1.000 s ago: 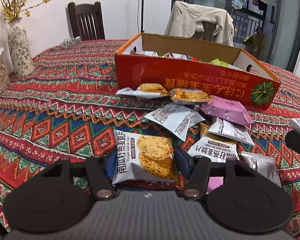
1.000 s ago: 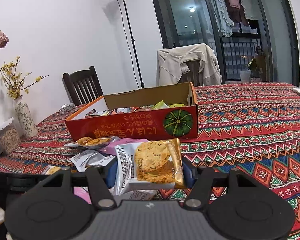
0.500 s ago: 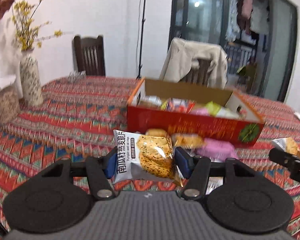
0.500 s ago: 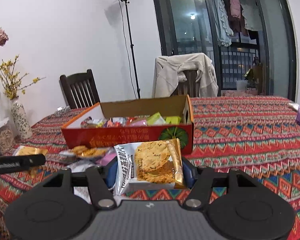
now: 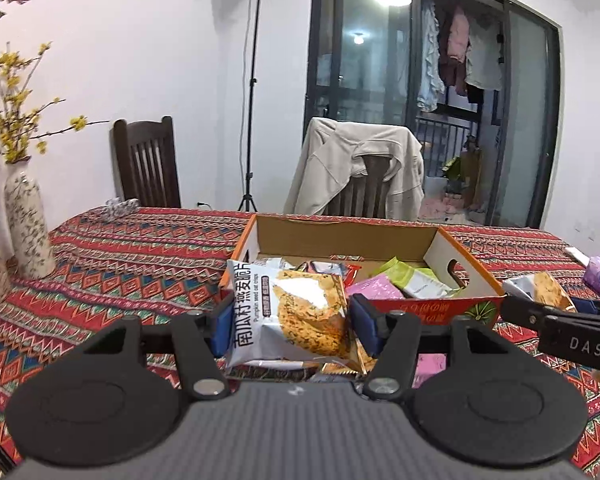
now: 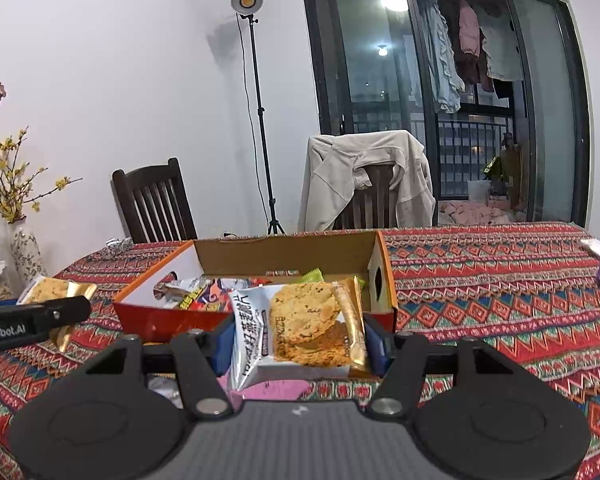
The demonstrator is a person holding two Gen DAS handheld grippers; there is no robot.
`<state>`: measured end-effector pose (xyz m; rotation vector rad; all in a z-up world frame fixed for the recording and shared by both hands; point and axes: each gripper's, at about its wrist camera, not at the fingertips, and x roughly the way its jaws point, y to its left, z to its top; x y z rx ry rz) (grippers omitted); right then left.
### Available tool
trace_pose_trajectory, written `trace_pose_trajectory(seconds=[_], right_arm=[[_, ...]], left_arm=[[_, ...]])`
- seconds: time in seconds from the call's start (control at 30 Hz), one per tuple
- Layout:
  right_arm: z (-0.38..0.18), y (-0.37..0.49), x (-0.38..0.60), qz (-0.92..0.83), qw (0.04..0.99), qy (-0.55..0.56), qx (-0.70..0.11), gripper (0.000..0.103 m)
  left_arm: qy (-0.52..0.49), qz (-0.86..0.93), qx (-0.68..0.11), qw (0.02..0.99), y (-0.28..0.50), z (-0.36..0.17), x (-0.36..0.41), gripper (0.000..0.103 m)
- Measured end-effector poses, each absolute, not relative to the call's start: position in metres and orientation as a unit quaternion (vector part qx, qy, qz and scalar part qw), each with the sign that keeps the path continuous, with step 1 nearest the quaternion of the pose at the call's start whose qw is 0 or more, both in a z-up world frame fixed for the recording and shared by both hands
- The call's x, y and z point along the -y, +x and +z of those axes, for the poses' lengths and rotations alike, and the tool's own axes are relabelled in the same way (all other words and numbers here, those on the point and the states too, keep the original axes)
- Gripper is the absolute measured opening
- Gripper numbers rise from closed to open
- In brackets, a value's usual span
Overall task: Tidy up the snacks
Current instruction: 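Carry both cookie packets into the orange box and open both tools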
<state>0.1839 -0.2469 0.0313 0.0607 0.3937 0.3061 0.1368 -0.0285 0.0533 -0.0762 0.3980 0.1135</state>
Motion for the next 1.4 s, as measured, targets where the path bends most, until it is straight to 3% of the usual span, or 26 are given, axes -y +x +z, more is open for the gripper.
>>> trace_pose_trajectory(seconds=[0.77,0.97,1.27,1.33,1.4], right_arm=[[0.061,0.298,0.226,0.121,0.974,0.022,-0.191,0.061],[0.041,0.325,0.23,0.115,0.979,0.054,-0.156,0.061],[0.015,0.343,0.231,0.127,0.971,0.047,-0.197,0.061],[0.014,0.346,0.229,0.128,0.97,0.044,-0.201,0.063],[0.012,0.346,0.229,0.127,0.969,0.041,-0.206,0.073]], left_arm=[[-0.078,0.079,-0.209,0.972,0.27,0.083,0.023,0.06],[-0.078,0.112,-0.186,0.973,0.302,0.057,0.021,0.06],[-0.049,0.108,-0.215,0.969,0.319,0.028,0.023,0.06],[-0.047,0.106,-0.219,0.969,0.32,0.025,0.023,0.061],[-0.049,0.102,-0.224,0.968,0.321,0.024,0.022,0.066]])
